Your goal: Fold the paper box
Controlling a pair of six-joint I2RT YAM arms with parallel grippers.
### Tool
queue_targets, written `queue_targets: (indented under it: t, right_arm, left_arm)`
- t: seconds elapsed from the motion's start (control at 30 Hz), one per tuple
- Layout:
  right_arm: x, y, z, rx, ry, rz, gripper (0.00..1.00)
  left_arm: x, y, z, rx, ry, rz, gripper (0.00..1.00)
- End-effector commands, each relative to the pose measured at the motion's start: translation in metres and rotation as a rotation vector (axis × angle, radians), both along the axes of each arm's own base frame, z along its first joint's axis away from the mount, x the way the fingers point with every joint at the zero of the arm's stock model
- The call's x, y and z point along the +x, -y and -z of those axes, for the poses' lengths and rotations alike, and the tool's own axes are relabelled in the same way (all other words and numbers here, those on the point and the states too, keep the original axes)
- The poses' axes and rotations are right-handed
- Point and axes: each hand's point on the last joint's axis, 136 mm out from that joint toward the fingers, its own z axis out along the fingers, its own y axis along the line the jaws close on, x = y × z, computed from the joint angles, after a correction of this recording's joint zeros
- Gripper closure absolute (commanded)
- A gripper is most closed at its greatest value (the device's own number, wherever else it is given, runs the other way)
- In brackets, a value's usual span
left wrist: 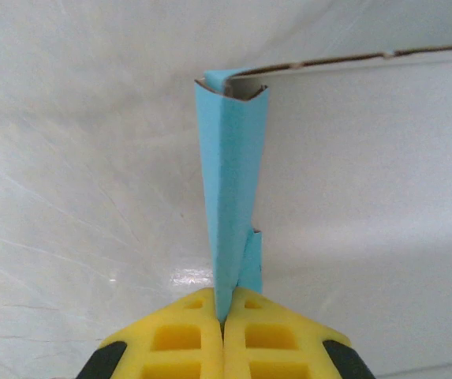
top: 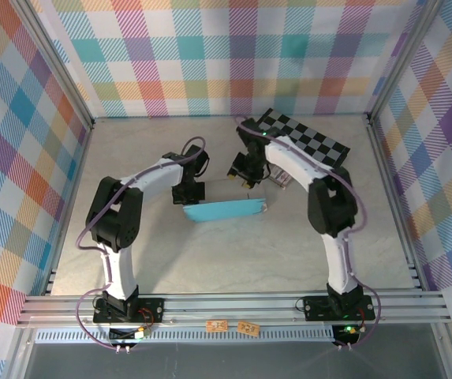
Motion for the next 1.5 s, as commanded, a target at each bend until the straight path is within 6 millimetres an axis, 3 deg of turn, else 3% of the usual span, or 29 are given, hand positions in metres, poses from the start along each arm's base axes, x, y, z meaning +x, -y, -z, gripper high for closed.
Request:
queue_targets:
  t: [0.0, 0.1, 0.27, 0.43, 0.83, 1.23, 1.47]
  right_arm:
    - [0.008, 0.023, -0.082, 0.023, 0.239, 0.095, 0.49]
    - [0.003, 0.038, -0.118, 0.027, 0.328, 0.139, 0.48]
    - [-0.010, 0.057, -0.150, 0.050, 0.400, 0.176, 0.48]
    - [-0.024, 0.073, -0.155, 0.039, 0.424, 0.206, 0.48]
    - [-0.047, 0.093, -0.151, 0.073, 0.443, 0.275, 0.48]
    - [-0.029, 0.087, -0.190, 0.276, 0.398, 0.525, 0.43]
    - [-0.017, 0.092, -0.194, 0.340, 0.371, 0.671, 0.45]
  left_arm:
    - [0.020, -0.004, -0.060, 0.017, 0.210, 0.057, 1.00]
    - [0.026, -0.005, -0.085, 0.018, 0.293, 0.080, 1.00]
    - [0.030, -0.010, -0.113, 0.033, 0.388, 0.107, 1.00]
    - [0.030, -0.016, -0.120, 0.081, 0.396, 0.129, 1.00]
    - [0.019, -0.008, -0.191, -0.057, 0.747, 0.234, 1.00]
    - [0.008, -0.001, -0.215, -0.139, 0.847, 0.268, 1.00]
    - [0.010, 0.001, -0.228, -0.154, 0.891, 0.247, 1.00]
